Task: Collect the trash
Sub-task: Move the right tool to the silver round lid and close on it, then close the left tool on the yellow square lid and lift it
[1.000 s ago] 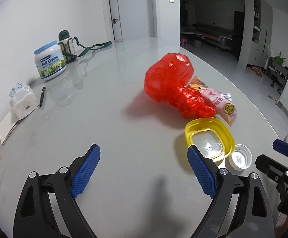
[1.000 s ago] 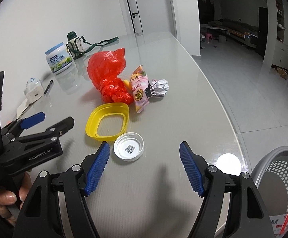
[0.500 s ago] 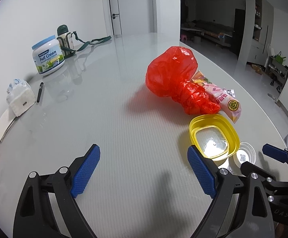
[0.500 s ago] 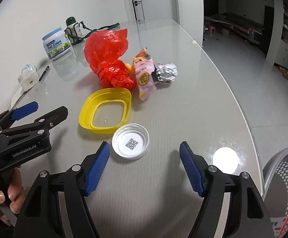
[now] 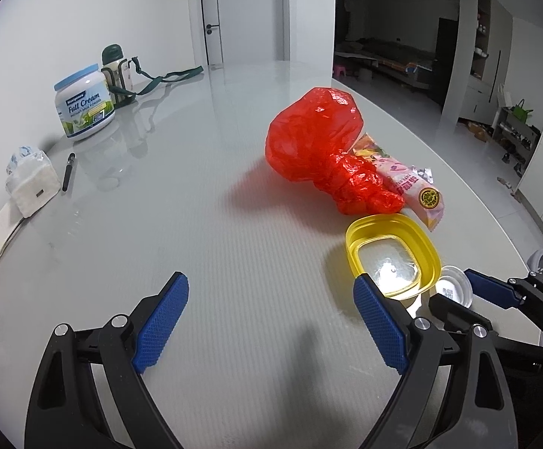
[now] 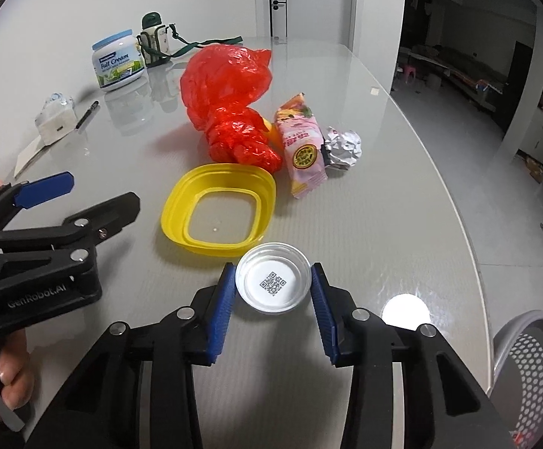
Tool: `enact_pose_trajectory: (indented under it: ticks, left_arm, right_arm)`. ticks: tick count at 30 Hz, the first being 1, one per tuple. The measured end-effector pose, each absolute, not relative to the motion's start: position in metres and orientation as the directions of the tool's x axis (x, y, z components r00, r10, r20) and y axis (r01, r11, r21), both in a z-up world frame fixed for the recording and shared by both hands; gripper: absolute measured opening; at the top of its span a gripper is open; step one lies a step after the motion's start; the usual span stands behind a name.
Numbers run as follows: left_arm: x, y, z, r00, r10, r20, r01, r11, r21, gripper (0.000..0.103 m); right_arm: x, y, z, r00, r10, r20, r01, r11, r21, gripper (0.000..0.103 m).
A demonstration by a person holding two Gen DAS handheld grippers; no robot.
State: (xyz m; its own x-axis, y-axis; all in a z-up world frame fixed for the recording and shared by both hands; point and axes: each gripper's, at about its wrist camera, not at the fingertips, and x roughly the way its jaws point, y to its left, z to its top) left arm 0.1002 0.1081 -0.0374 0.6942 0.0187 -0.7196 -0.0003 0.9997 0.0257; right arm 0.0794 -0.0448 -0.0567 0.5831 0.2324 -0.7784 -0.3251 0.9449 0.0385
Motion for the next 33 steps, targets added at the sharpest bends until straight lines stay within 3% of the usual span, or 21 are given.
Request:
enact_pose_trajectory:
  ticks: [21,33]
  left_arm:
    - [0.111,0.046,-0.042,0.633,-0.07,-0.771,0.076,0.997,-0.027,0.094]
    - [0.138,0.02,-0.058,0.585,-0.014,-0.811,0.048,0.999,0.017,0.094]
  right_arm:
    - [0.045,-0.129,-0.039,0.65,0.263,-0.713,-0.193,0.965,0.179,0.039]
    - [0.032,-0.158,-0.035,0.674,0.269,-0.688,-0.153,0.962,0.226,0.039]
